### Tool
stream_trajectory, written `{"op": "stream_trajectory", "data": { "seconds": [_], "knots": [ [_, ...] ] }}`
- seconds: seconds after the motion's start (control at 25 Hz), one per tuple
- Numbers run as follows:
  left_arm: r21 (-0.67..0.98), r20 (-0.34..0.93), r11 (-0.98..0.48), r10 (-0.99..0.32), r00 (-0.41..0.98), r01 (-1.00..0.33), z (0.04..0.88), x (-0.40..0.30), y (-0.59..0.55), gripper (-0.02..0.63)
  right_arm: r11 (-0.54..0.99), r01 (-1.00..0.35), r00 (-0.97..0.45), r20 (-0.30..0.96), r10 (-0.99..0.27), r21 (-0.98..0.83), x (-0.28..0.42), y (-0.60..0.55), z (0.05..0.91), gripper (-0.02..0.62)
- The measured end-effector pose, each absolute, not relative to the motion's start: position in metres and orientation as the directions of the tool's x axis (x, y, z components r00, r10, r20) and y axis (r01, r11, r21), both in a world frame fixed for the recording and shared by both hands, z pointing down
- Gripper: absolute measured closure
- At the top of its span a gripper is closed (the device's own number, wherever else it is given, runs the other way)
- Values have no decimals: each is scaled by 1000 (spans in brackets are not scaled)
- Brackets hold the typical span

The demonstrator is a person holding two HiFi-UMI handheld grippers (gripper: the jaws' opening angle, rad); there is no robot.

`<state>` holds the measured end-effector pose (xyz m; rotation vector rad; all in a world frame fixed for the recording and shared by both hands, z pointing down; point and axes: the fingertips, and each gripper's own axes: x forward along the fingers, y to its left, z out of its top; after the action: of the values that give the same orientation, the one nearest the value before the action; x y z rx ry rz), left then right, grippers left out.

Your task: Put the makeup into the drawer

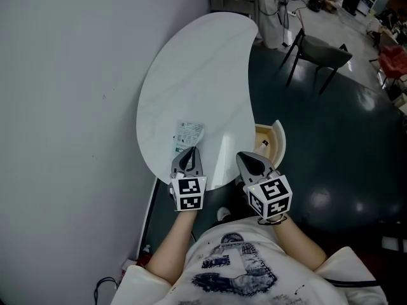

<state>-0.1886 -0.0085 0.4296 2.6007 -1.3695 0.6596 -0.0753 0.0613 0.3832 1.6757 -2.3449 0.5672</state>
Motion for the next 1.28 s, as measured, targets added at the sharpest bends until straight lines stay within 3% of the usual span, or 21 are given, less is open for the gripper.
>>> {"op": "stream_trajectory", "data": {
  "seconds": [0.76,1.28],
  "knots": [
    [-56,390,-596,-752,532,-801,407,-185,27,557,265,-951,-307,372,-876,-161,-81,89,373,575],
    [-41,403,-679,-682,610,-733,420,-110,33,557,168,-972,-221,396,-891,-166,-16,102,385,575]
  ]
}}
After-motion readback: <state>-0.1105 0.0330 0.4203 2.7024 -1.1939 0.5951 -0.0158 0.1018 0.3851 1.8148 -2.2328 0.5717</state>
